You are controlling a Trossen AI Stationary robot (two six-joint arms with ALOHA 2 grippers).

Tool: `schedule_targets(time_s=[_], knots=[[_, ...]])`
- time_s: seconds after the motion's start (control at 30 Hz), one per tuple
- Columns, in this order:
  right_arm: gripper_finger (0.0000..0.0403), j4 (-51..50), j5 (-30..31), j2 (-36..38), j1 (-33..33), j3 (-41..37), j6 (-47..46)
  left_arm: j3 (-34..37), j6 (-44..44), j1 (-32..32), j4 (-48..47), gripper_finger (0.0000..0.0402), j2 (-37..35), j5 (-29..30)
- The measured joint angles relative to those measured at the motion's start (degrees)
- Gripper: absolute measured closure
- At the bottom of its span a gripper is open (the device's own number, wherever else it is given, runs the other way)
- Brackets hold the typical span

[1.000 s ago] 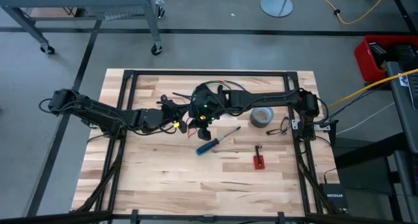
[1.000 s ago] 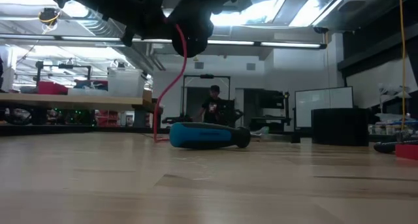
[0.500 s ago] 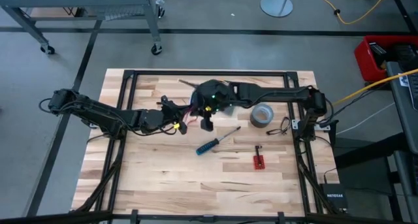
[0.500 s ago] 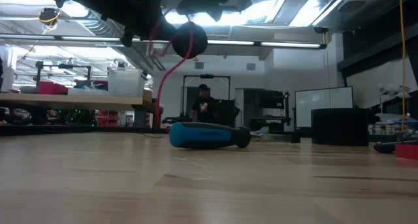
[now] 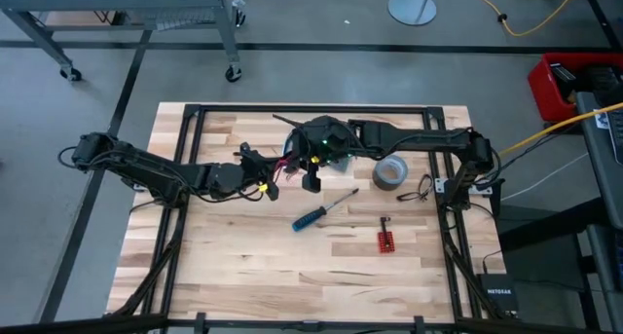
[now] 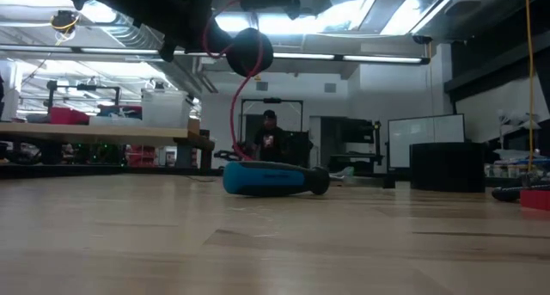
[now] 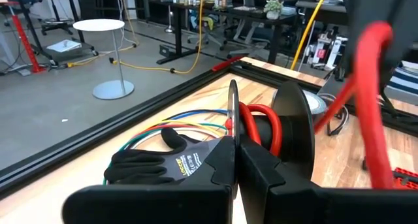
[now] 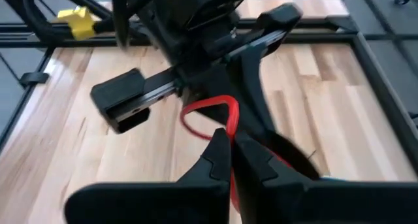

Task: Coil cords
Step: Coil the red wire onto the spool

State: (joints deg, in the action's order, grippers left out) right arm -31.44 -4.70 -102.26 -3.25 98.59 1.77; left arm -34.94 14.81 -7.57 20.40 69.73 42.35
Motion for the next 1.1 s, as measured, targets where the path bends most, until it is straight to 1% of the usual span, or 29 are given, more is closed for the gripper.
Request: schedule_targets(time_s=[0.13,0.23,0.3,0.57,0.63,0.8,1.0,1.1], knots=[[0.0401,-1.4,-0.3,-0.3,1.4,0.0,-0.4,0.0,-0.1,0.1,0.6,0.0402,0.0,0.3],[0.0401,-4.0,-0.2,-1.4,2.6,0.0,-1.4,0.0,-1.7,0.1,3.1,0.0402,0.0,0.5],[0.0401,-5.2,0.7,-2.1,3.5,0.0,-1.4,0.0,-2.2,0.1,3.6,0.0402,-0.4,0.5],[0.0401,-12.8,10.8,-2.5,6.0,0.0,-1.7,0.0,-3.8,0.1,3.8,0.0402,-3.5,0.5],[0.0401,-14.8,12.5,-2.5,6.3,0.0,-1.8,0.0,-4.5,0.0,3.7,0.0402,-4.4,0.5],[0.0401,-19.5,17.6,-2.5,6.2,-1.6,-3.3,0.0,-4.8,-0.8,1.6,0.0402,-6.8,0.5],[0.0401,-27.5,27.0,-2.6,6.2,-3.2,-5.9,0.0,-4.7,-2.4,-1.0,0.0402,-7.9,0.5],[0.0401,-31.2,29.9,-2.4,5.8,-3.2,-7.2,0.0,-3.9,-3.0,-2.3,0.0402,-7.9,0.5]])
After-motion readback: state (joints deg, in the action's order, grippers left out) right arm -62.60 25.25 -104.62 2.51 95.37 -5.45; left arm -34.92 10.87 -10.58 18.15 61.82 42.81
